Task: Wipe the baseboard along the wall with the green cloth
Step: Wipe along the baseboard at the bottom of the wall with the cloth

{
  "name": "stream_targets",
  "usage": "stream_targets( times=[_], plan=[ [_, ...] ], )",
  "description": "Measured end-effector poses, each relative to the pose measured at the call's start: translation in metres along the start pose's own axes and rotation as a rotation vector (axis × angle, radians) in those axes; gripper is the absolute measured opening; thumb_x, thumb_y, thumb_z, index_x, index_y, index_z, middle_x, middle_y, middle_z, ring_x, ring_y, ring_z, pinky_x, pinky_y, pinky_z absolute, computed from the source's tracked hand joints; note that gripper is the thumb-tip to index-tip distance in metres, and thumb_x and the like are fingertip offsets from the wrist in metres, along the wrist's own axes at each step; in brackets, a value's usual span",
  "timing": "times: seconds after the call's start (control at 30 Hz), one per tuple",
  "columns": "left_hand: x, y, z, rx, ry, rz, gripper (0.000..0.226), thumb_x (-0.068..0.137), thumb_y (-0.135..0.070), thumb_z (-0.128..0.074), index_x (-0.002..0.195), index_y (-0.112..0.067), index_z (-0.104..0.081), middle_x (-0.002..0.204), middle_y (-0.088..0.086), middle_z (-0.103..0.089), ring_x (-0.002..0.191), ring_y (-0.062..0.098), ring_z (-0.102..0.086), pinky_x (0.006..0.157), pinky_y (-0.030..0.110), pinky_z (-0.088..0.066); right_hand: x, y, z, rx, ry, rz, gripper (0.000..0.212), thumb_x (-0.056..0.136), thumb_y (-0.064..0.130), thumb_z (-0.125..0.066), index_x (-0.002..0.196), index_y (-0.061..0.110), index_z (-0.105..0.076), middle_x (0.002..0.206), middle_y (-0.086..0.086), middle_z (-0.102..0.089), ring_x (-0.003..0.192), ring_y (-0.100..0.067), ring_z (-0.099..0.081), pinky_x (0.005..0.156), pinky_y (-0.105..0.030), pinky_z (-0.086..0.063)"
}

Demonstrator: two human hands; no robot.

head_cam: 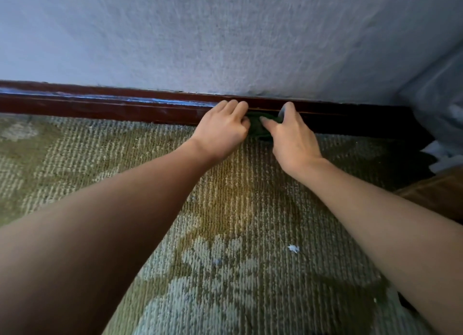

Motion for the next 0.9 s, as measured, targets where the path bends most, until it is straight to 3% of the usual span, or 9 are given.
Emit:
stream_targets(
  times=[0.3,0.37,0.5,0.67,0.9],
  plan=[
    [0.009,0.0,-0.016,-0.039,0.0,0.064,0.01,0.064,-0.012,-0.075,0.073,-0.008,-0.072,0.074,0.008,-0.064,0.066,0.024,-0.062,0.057,0.025,-0.047,0.013,-0.011,-0.007,0.005,-0.038,-0.021,0.032,0.095,0.04,-0.041,0.107,0.011,-0.04,0.099,-0.009,-0.051,0.095,-0.032,-0.053,0.067,-0.031,-0.028],
    [0.008,-0.001,-0.02,-0.03,0.0,0.047,0.008,0.07,-0.01,-0.066,0.073,-0.007,-0.072,0.073,0.007,-0.065,0.066,0.023,-0.062,0.057,0.025,-0.047,0.013,-0.012,-0.01,-0.016,-0.044,-0.004,0.034,0.095,0.041,-0.04,0.108,0.009,-0.04,0.104,-0.013,-0.054,0.095,-0.033,-0.054,0.066,-0.031,-0.029],
    [0.007,-0.001,-0.023,-0.067,-0.037,0.016,0.03,0.076,-0.007,-0.042,0.074,-0.005,-0.072,0.071,0.008,-0.064,0.064,0.023,-0.062,0.056,0.026,-0.047,0.014,-0.015,-0.014,-0.02,-0.045,0.028,0.034,0.096,0.04,-0.039,0.108,0.009,-0.039,0.102,-0.012,-0.053,0.092,-0.034,-0.054,0.064,-0.032,-0.028],
    [-0.001,-0.003,-0.029,-0.166,-0.029,0.004,0.025,0.079,-0.005,-0.047,0.079,0.002,-0.071,0.073,0.015,-0.063,0.065,0.028,-0.062,0.057,0.028,-0.048,0.013,-0.022,-0.02,-0.018,-0.026,0.028,0.032,0.095,0.041,-0.041,0.105,0.011,-0.041,0.101,-0.011,-0.054,0.092,-0.033,-0.054,0.064,-0.03,-0.027],
    [0.006,-0.004,-0.038,-0.161,0.047,0.017,0.024,0.073,-0.007,-0.049,0.075,-0.005,-0.073,0.074,0.01,-0.064,0.067,0.025,-0.063,0.06,0.026,-0.049,0.021,-0.027,-0.03,-0.046,-0.043,0.013,0.033,0.095,0.039,-0.042,0.108,0.009,-0.041,0.105,-0.014,-0.055,0.095,-0.034,-0.054,0.066,-0.032,-0.029]
  ],
)
Point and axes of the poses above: each hand's wrist, its own x-axis towards the middle knuckle, its own z-axis out of the back of the hand, y = z × x, the point moved 3 cm from there along x, towards the middle knuckle
